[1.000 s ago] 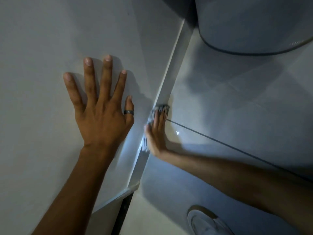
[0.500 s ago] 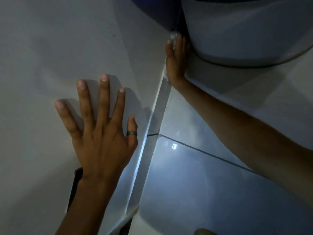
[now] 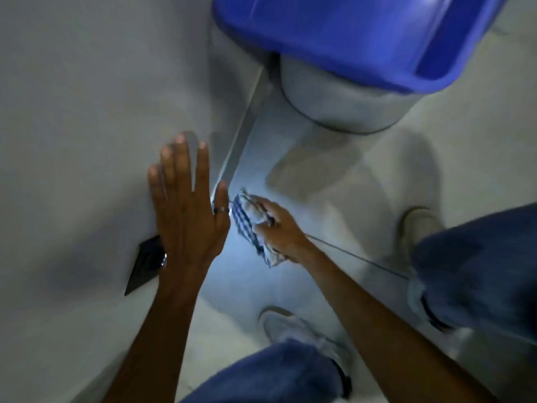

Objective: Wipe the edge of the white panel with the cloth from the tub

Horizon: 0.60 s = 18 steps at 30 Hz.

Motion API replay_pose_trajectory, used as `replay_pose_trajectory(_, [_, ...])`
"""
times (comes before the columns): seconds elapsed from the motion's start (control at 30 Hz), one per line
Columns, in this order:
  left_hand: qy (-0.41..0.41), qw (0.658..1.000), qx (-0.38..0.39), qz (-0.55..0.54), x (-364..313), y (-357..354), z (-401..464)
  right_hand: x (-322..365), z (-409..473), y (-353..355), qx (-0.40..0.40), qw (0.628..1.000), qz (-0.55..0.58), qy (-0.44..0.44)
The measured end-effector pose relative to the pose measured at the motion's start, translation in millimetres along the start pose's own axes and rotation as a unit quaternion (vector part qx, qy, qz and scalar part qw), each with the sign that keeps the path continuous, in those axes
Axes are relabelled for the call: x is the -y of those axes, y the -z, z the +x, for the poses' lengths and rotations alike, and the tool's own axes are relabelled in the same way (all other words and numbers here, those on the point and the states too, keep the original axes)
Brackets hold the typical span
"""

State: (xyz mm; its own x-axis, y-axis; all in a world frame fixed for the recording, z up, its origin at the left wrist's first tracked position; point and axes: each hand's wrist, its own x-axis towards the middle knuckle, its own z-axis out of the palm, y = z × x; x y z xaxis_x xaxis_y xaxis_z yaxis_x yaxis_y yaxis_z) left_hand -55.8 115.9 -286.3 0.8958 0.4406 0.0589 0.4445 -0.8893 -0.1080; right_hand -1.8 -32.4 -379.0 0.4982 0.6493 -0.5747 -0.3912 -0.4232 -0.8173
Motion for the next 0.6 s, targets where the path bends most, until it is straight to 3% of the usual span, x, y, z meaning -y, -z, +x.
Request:
replay_pose_trajectory(0.13, [0.110,0.979,0.061,-0.159,-42.7,75.3,-7.2,110.8,-68.5,99.5,-0.064,0.992,-0.021,0.107])
replay_pose_trajectory(0.3, [0.129,0.965,0.057,-0.220,-86.5,153.7,11.9,237.2,-72.3,197.0,-0.272,0.936,-0.087,0.205])
replay_pose_trajectory(0.37, [0.155,0.959,0.054,-0.231,-104.2,170.0,21.8,261.3,-49.7,224.9,-0.310,0.918,-0.158,0.191])
replay_pose_trajectory(0.43, [0.174,0.952,0.058,-0.243,-120.0,179.3,28.3,272.6,-16.2,243.7,-0.271,0.929,-0.226,0.111])
replay_pose_trajectory(0.53, [0.191,0.947,0.072,-0.250,-134.0,185.6,29.4,273.9,23.8,259.0,-0.088,0.960,-0.263,-0.049])
replay_pose_trajectory(0.6, [0.198,0.945,0.079,-0.246,-132.0,194.4,27.1,275.1,32.5,262.9,-0.004,0.913,-0.397,-0.091])
